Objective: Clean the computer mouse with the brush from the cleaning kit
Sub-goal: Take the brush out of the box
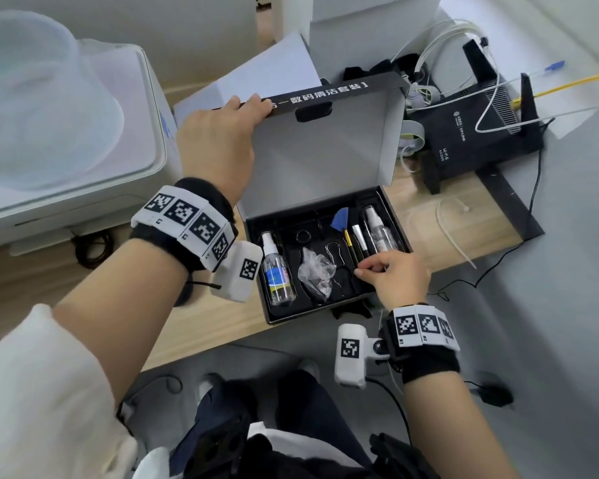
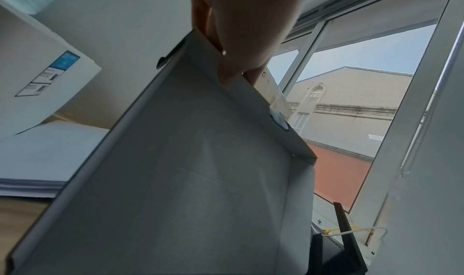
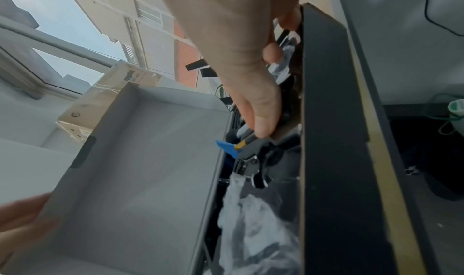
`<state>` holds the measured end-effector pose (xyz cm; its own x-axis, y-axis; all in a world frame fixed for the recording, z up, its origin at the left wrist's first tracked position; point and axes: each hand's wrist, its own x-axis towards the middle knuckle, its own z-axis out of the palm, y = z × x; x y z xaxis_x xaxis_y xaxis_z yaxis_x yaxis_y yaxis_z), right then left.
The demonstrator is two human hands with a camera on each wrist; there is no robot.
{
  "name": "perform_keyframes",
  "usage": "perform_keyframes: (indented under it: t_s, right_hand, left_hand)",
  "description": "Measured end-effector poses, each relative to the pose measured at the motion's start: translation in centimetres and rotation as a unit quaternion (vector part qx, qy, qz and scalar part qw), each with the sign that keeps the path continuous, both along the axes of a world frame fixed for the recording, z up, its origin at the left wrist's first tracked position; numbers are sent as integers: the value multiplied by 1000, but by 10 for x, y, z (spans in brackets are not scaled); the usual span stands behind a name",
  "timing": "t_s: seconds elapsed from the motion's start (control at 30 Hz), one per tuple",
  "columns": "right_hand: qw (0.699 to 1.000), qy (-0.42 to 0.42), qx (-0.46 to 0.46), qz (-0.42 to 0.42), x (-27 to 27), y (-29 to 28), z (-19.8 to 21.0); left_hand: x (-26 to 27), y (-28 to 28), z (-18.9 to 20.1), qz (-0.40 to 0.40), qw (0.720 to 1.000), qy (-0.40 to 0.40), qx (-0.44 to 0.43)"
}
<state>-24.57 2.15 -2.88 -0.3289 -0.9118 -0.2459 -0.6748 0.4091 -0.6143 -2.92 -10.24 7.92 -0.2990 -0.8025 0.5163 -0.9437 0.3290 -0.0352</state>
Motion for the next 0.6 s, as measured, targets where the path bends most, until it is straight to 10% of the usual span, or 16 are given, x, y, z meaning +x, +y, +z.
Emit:
perform_keyframes:
  t_s: [0.3, 0.6]
  right_hand:
    - [1000, 7, 18, 14, 3, -7, 7]
    - [997, 41, 49, 40, 10, -11, 8]
  left_hand:
    - [-3, -2, -9, -9, 998, 64, 3]
    - [-24, 26, -36, 33, 978, -77, 191]
